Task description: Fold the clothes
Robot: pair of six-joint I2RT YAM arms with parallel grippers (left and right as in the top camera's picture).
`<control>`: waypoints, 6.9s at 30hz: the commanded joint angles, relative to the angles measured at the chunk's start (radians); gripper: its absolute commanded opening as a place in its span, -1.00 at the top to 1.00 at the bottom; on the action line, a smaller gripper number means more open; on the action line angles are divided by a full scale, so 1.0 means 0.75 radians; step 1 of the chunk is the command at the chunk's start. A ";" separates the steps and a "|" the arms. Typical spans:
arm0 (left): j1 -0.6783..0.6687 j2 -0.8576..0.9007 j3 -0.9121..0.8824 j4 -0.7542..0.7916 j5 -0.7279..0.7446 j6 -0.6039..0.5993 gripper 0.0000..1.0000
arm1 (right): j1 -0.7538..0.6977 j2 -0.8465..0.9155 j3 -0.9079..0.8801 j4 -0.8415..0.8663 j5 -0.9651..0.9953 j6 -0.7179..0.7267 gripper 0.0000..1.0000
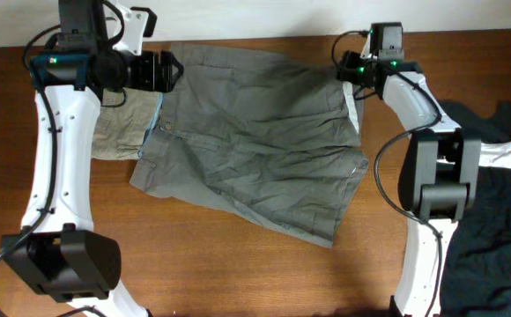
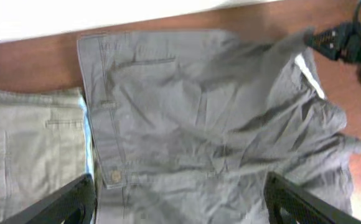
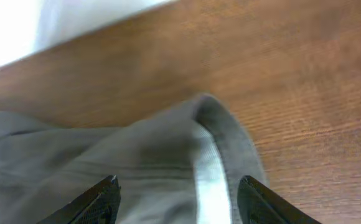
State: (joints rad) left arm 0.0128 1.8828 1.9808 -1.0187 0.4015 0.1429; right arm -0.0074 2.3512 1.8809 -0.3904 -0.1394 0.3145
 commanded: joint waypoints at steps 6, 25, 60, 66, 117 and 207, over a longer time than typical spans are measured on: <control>0.002 -0.020 0.011 -0.100 -0.128 0.043 -0.73 | -0.094 -0.037 0.029 0.098 -0.437 0.011 0.92; 0.002 -0.020 0.011 -0.136 -0.187 0.042 -0.87 | -0.007 0.166 0.026 0.291 -0.227 0.022 -0.04; 0.282 0.160 -0.402 0.091 -0.324 -0.028 -0.17 | 0.239 -0.841 0.027 -1.059 -0.309 -0.220 -0.34; 0.322 0.435 -0.402 0.358 -0.391 0.063 0.99 | 0.306 -0.840 0.027 -1.072 -0.285 -0.123 0.60; 0.163 0.048 -1.157 0.632 -0.067 0.011 0.26 | 0.155 -0.902 -0.026 -1.399 0.226 -0.040 -0.04; 0.101 0.517 1.033 -0.570 -0.231 0.102 -0.36 | 0.388 -0.770 -1.036 -0.738 -0.376 -0.051 -0.24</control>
State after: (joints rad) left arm 0.0845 2.3585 2.7438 -1.2976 0.2638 0.1627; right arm 0.2310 1.7794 1.1557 -0.9771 -0.4191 0.2176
